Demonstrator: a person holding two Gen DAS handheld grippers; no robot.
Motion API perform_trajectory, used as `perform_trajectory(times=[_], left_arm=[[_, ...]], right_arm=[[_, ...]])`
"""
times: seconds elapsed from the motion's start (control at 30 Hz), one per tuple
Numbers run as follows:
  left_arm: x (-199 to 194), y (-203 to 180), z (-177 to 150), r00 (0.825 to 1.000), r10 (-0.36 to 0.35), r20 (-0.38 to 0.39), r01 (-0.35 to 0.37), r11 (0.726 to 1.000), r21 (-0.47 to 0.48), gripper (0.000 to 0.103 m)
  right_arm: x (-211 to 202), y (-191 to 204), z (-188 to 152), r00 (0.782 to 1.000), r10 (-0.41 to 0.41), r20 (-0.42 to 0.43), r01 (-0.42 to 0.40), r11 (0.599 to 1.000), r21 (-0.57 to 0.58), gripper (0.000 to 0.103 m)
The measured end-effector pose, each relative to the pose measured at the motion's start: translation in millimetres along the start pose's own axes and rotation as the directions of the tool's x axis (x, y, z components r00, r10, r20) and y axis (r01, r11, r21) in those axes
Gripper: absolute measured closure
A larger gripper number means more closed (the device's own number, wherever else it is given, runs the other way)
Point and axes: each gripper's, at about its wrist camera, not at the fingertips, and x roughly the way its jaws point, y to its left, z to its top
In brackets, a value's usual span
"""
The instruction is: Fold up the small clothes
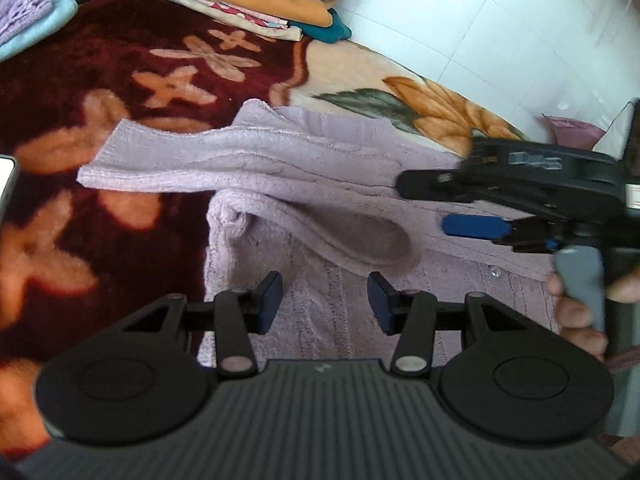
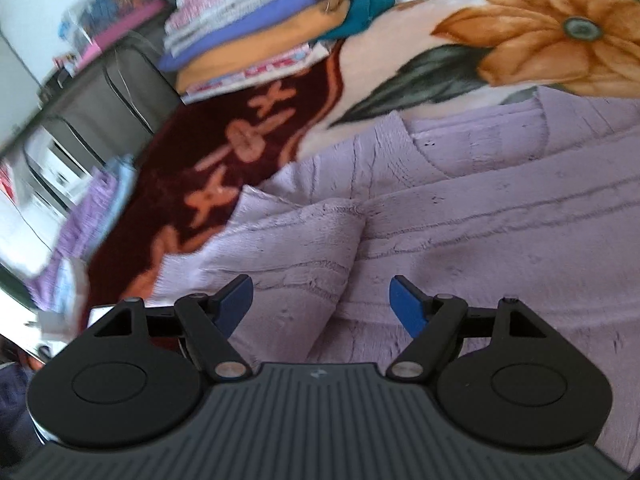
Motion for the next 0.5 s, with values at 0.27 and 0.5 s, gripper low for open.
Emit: perform_trajectory(times=[0.27, 0.5], left_arm=[[1.0, 1.1, 1.7, 1.000, 0.000, 0.011, 0.000, 1.000, 0.002, 0.053], [0.2, 6.1, 1.7, 1.000, 0.005, 0.016, -0.005, 1.000, -0.011, 0.054]], right_arm=[[25.1, 7.9, -1.2, 0.999, -0.004, -0.037, 0.001, 0.995, -0.097, 0.091], [-2.9, 32.6, 14.4, 0.983, -0.081, 0.163, 0.131, 0.937, -0.325, 0.095]])
